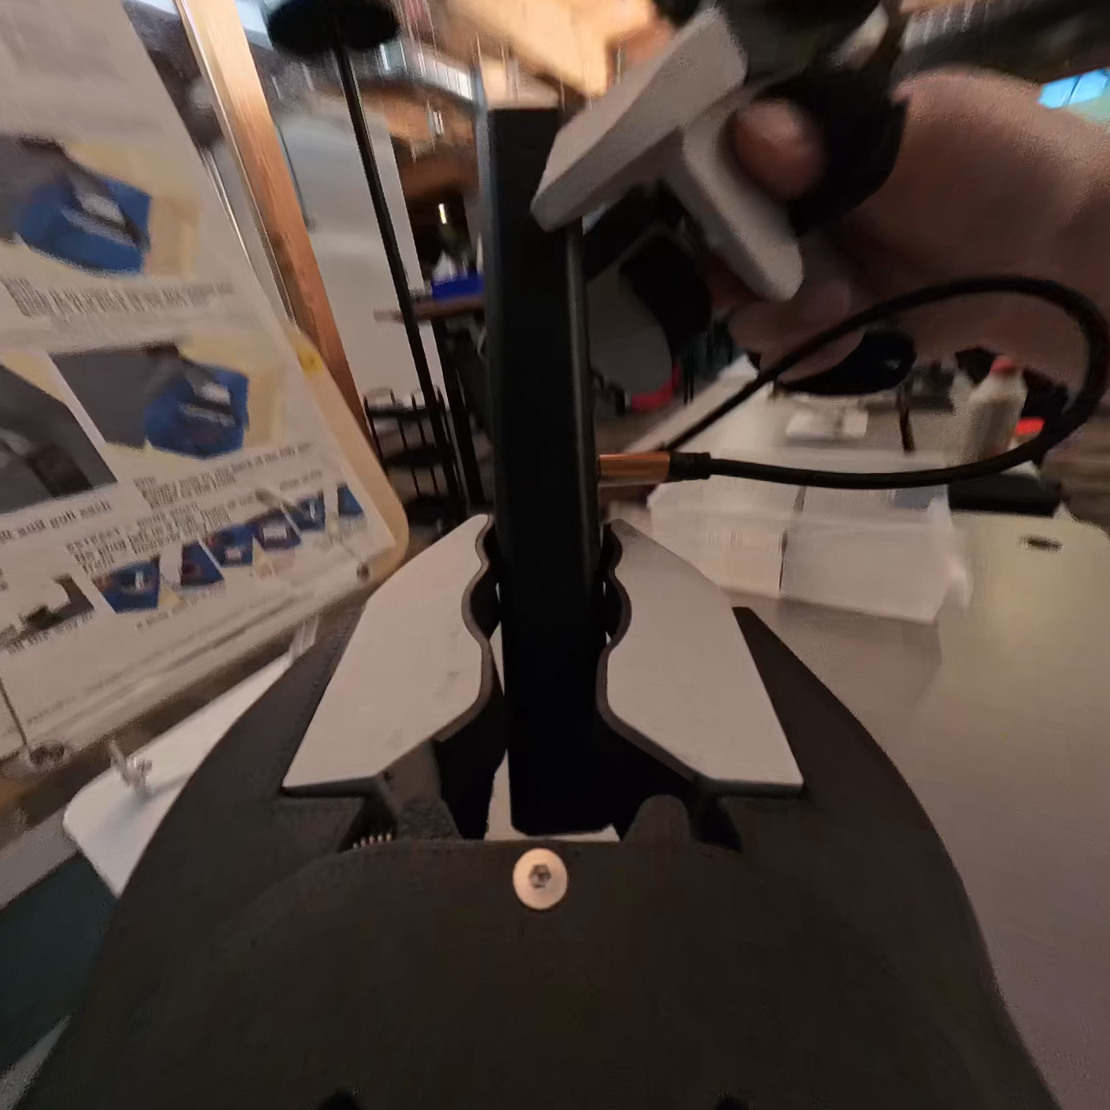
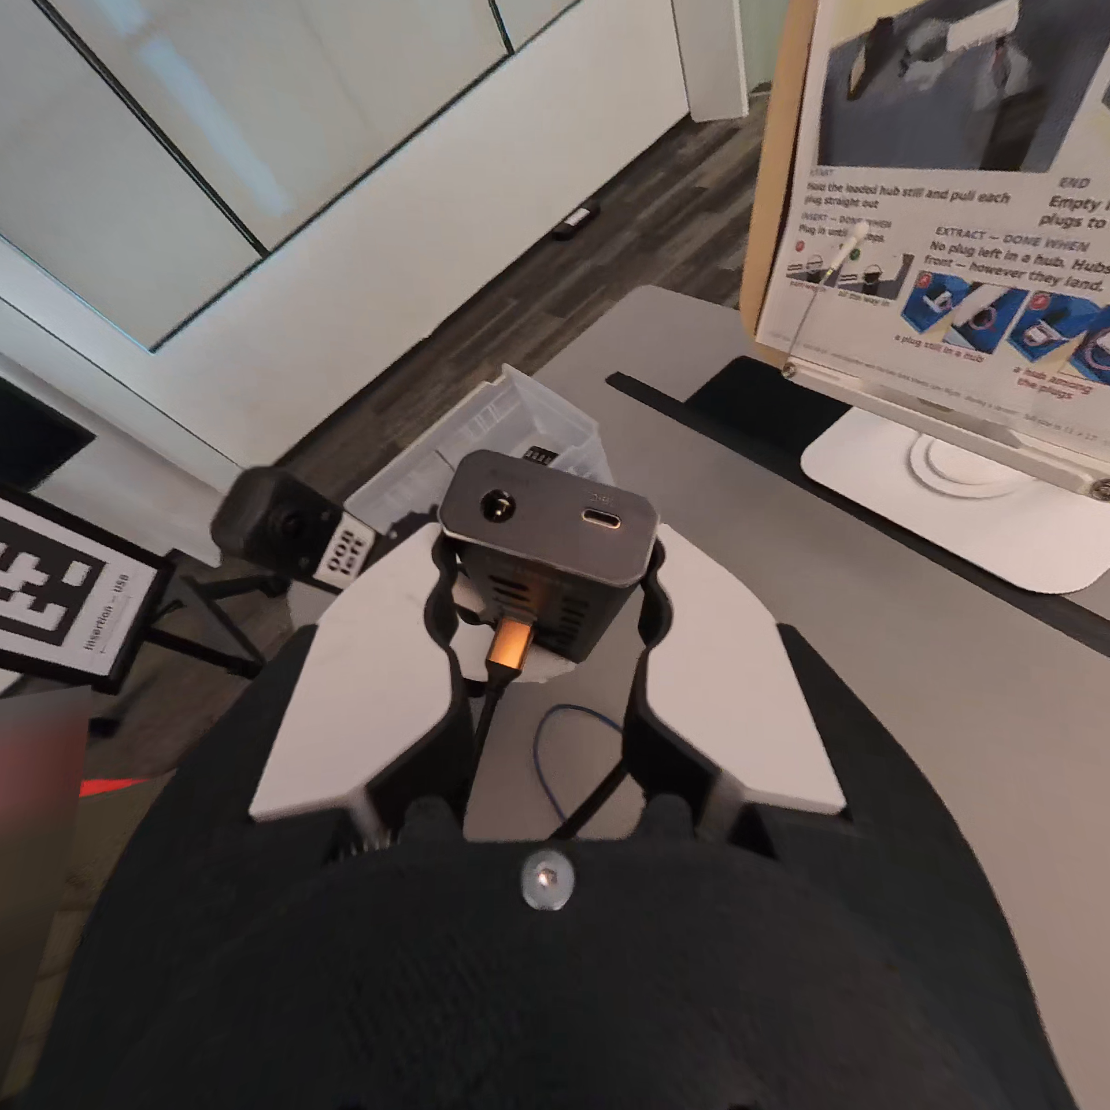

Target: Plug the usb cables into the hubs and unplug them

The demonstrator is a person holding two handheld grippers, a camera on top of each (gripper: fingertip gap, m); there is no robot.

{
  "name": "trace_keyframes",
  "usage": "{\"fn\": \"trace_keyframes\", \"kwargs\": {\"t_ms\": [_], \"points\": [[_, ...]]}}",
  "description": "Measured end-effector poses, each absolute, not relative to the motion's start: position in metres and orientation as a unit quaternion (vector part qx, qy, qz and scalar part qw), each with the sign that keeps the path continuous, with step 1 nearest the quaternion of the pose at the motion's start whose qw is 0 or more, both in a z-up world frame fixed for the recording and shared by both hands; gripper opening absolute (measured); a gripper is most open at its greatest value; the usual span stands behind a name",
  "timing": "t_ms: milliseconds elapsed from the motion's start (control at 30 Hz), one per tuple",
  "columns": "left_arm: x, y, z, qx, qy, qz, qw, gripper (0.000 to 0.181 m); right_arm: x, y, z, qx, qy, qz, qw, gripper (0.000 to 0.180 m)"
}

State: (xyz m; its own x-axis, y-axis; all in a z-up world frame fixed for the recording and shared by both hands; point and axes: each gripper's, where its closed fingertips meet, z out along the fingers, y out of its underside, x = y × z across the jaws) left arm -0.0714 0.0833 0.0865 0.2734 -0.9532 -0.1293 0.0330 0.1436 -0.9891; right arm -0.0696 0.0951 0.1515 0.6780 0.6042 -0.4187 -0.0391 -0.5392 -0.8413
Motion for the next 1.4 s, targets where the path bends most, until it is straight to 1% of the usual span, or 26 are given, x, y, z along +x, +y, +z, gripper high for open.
{"fn": "trace_keyframes", "kwargs": {"t_ms": [67,133,200,300,367,433,567,667,800,967,1400], "points": [[-0.072,0.097,0.066,-0.556,0.459,-0.389,0.573,0.029,-0.073,0.108,0.135,-0.808,-0.184,0.334,0.449,0.059],[-0.076,0.111,0.056,-0.577,0.436,-0.4,0.563,0.026,-0.077,0.123,0.12,-0.812,-0.193,0.304,0.459,0.059],[-0.08,0.126,0.043,-0.606,0.415,-0.394,0.552,0.028,-0.081,0.137,0.107,-0.81,-0.201,0.282,0.473,0.059],[-0.091,0.149,0.026,-0.629,0.406,-0.329,0.575,0.029,-0.086,0.155,0.089,-0.805,-0.208,0.265,0.489,0.059],[-0.1,0.163,0.017,-0.643,0.398,-0.275,0.593,0.036,-0.085,0.168,0.076,-0.809,-0.201,0.255,0.49,0.059],[-0.105,0.168,0.013,-0.655,0.397,-0.255,0.59,0.04,-0.082,0.181,0.06,-0.818,-0.194,0.24,0.486,0.06],[-0.115,0.169,0.03,-0.65,0.387,-0.253,0.604,0.054,-0.069,0.201,0.03,-0.838,-0.175,0.218,0.468,0.06],[-0.134,0.175,0.049,-0.653,0.363,-0.211,0.63,0.064,-0.063,0.21,0.016,-0.842,-0.164,0.213,0.468,0.06],[-0.176,0.189,0.076,-0.671,0.277,-0.134,0.675,0.06,-0.07,0.213,0.009,-0.837,-0.168,0.216,0.474,0.06],[-0.227,0.199,0.089,-0.698,0.188,-0.04,0.689,0.064,-0.094,0.209,0.004,-0.832,-0.195,0.208,0.476,0.059],[-0.246,0.199,0.102,-0.684,0.143,0.0,0.715,0.071,-0.122,0.205,-0.009,-0.829,-0.221,0.15,0.491,0.059]]}}
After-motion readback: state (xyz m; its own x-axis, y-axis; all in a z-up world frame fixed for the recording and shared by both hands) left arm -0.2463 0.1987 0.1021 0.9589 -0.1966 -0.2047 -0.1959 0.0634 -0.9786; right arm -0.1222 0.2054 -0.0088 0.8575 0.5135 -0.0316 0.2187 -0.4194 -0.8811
